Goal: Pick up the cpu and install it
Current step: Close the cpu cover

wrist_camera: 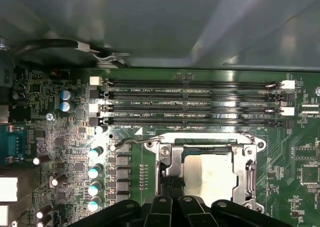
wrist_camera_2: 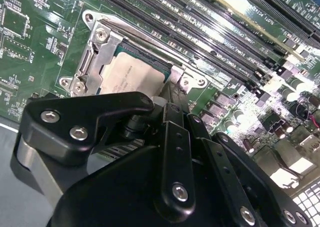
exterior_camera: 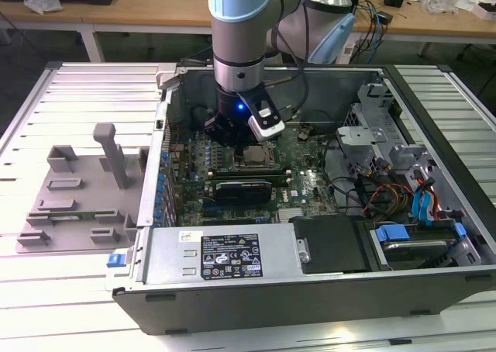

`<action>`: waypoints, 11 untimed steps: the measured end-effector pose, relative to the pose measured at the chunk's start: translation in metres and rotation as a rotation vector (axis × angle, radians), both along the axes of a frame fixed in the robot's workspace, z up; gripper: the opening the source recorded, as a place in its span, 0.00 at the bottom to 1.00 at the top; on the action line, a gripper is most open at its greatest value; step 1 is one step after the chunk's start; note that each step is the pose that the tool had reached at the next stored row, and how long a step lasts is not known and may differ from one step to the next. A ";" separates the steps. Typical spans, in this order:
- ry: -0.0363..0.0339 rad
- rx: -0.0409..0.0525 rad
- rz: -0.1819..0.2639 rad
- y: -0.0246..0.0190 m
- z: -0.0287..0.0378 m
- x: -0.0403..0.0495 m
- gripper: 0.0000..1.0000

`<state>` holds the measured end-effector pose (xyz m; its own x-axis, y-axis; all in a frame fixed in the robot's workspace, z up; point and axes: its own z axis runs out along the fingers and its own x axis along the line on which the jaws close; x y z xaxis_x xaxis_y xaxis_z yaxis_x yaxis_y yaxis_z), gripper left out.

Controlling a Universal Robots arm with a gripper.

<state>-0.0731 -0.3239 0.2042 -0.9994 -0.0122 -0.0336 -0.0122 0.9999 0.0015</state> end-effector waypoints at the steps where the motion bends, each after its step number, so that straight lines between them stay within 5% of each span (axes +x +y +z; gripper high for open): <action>1: 0.0001 0.0001 0.001 -0.0008 -0.0003 0.0000 0.11; 5: -0.0001 -0.0002 0.002 -0.0025 -0.0004 -0.0001 0.11; 11: -0.0001 0.0000 0.002 -0.0025 0.0094 0.0000 0.11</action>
<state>-0.0731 -0.3264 0.2135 -0.9993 -0.0144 -0.0337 -0.0144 0.9999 0.0015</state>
